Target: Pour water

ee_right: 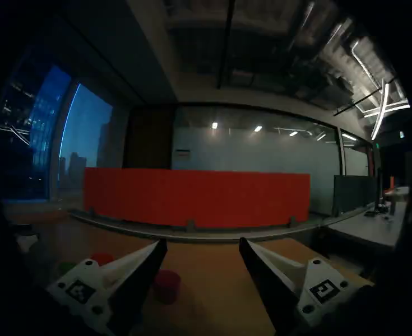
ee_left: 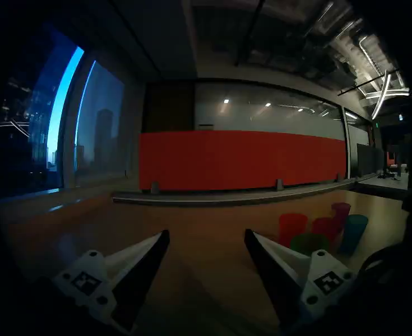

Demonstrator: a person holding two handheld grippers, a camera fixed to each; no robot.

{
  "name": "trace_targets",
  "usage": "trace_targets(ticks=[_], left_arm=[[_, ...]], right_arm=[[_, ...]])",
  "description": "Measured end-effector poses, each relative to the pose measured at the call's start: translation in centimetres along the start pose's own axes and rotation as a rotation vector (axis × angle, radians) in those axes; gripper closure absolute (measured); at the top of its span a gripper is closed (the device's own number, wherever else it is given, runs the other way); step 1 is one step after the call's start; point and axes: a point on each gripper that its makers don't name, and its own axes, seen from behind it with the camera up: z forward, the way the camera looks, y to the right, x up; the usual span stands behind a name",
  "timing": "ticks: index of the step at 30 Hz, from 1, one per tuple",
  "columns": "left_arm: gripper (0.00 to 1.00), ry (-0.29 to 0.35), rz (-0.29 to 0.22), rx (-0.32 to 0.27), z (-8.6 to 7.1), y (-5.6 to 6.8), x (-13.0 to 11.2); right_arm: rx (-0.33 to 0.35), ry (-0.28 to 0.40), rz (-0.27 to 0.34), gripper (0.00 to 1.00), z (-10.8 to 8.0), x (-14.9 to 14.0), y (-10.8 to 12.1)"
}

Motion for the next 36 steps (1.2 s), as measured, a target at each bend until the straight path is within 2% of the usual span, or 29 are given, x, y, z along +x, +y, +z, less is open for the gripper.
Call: trace_targets(ticks=[9,15,21,27,36], left_arm=[[0.0,0.0,0.0,0.0,0.0,0.0,0.0],[0.0,0.0,0.0,0.0,0.0,0.0,0.0],[0.0,0.0,0.0,0.0,0.0,0.0,0.0],[0.0,0.0,0.0,0.0,0.0,-0.1,0.0],[0.0,0.0,0.0,0.0,0.0,-0.1,0.0]], right_arm=[[-0.02,0.003,0.001,0.0,0.6,-1.2,1.9],[-0.014,0.016,0.017,0.0,1.5,-2.6,2.1],[-0.012,-0.01,0.023,0.0,1.8,-5.8,1.9],[-0.011,-0.049,0.02,0.0,1.2,-9.0,2.1],[-0.032,-0.077,0.04,0.0,1.1,-10.9,3.1]])
